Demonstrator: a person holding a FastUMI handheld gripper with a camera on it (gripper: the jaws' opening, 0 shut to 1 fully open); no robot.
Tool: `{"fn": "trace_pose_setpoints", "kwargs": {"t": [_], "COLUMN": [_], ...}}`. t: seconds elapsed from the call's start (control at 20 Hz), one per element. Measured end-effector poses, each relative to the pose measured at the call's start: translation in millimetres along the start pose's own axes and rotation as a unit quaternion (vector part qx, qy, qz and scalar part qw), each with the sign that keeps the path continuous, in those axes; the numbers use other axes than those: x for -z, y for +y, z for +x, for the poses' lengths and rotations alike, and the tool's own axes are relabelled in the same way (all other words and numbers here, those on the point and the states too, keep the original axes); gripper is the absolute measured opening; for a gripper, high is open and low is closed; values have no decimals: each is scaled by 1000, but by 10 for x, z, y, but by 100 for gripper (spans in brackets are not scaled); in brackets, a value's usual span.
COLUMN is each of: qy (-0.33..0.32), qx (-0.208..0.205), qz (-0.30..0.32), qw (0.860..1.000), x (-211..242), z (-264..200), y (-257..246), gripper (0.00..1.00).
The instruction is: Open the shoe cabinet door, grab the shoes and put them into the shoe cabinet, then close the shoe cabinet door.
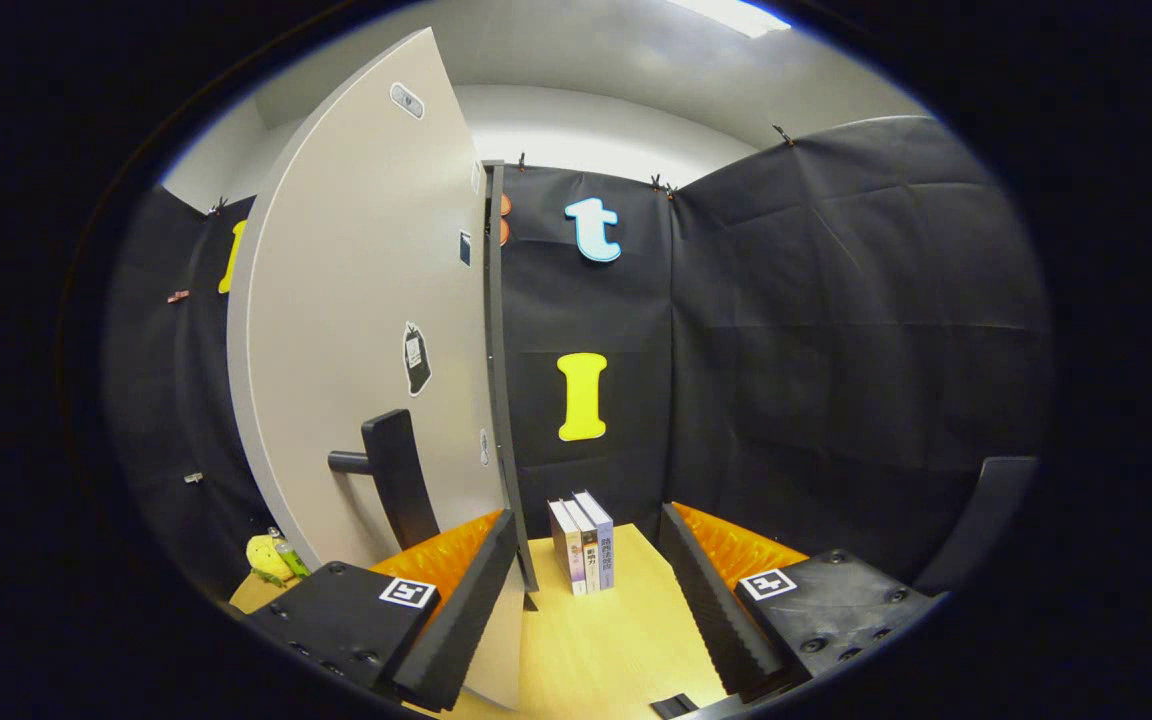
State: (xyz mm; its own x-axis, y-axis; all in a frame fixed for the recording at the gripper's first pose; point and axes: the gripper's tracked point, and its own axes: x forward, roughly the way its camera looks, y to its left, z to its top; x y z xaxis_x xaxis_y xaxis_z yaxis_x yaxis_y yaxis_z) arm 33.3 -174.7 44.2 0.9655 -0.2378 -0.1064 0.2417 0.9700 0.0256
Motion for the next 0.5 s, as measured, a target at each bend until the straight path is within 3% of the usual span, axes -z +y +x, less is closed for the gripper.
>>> {"fn": "trace_pose_setpoints", "kwargs": {"t": [0.15, 0.5], "qy": [4, 11], "qx": [-9, -86], "qz": [1, -34], "qw": [1000, 996], "x": [64, 135], "z": [-59, 24], "y": [447, 1694], "gripper": [94, 94]}}
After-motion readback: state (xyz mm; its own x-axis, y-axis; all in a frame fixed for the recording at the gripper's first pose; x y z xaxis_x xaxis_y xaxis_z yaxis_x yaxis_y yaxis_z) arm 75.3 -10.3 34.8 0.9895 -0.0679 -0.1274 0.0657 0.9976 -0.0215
